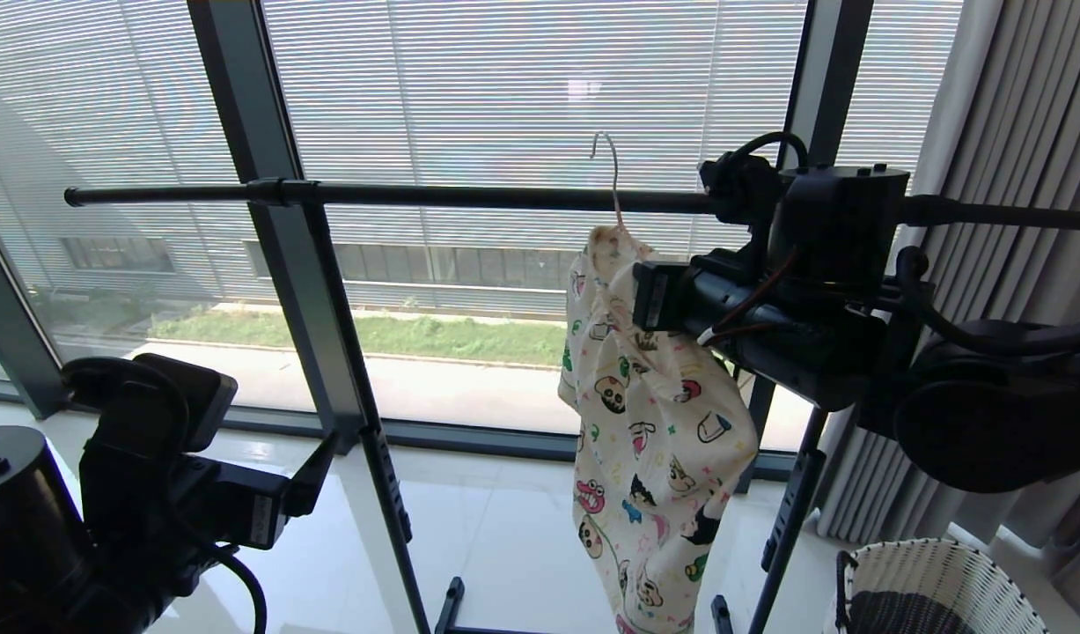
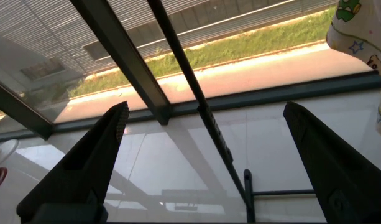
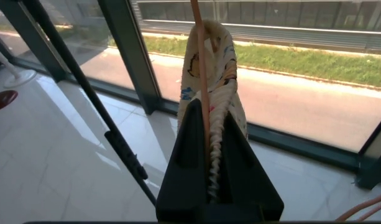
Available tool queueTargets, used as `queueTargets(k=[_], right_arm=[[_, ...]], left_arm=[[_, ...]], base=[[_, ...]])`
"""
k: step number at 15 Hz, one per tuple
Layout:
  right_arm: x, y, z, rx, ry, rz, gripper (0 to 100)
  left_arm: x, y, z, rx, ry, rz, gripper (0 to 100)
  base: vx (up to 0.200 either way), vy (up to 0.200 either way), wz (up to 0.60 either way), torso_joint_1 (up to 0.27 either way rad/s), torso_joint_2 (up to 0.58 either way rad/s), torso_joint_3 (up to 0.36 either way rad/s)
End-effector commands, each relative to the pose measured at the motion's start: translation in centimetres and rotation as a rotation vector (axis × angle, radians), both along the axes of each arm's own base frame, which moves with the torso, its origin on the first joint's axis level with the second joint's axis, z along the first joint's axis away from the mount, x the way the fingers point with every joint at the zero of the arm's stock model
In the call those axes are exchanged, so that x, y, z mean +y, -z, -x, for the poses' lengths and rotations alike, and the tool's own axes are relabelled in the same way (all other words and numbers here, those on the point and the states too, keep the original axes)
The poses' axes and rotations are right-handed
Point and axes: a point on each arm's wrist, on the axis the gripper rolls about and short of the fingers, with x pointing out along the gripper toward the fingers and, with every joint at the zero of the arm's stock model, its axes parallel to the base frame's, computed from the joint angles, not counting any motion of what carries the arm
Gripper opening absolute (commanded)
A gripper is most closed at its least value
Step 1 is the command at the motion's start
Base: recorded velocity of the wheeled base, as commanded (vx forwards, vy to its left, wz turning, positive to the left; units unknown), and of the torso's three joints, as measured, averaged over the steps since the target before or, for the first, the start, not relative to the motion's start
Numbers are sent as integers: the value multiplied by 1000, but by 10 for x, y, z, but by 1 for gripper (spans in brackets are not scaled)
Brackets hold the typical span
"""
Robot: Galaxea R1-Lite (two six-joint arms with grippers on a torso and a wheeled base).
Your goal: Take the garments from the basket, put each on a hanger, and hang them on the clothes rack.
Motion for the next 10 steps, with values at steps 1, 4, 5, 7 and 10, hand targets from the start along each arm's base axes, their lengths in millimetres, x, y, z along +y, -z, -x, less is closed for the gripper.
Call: queueTargets(k=[1,4,5,7,10], right_arm=[[0,2,-3,4,4,4,0],[2,11,-24,11,38,15,0],[5,14,-36,10,56,15,0],[6,22,-48,14,72,40,0],[10,33,-53,29,74,65,0]], left_arm=[[-3,1,1,3,19,-2,100],[-3,0,1,1,19,1,100],[-3,0,1,0,19,1,100],[-3,0,1,-2,14,1,100],[-3,-1,2,-3,16,2,100]], base=[[0,0,0,0,0,0],[0,0,0,0,0,0],[0,0,0,0,0,0],[0,0,0,0,0,0],[0,0,0,0,0,0]])
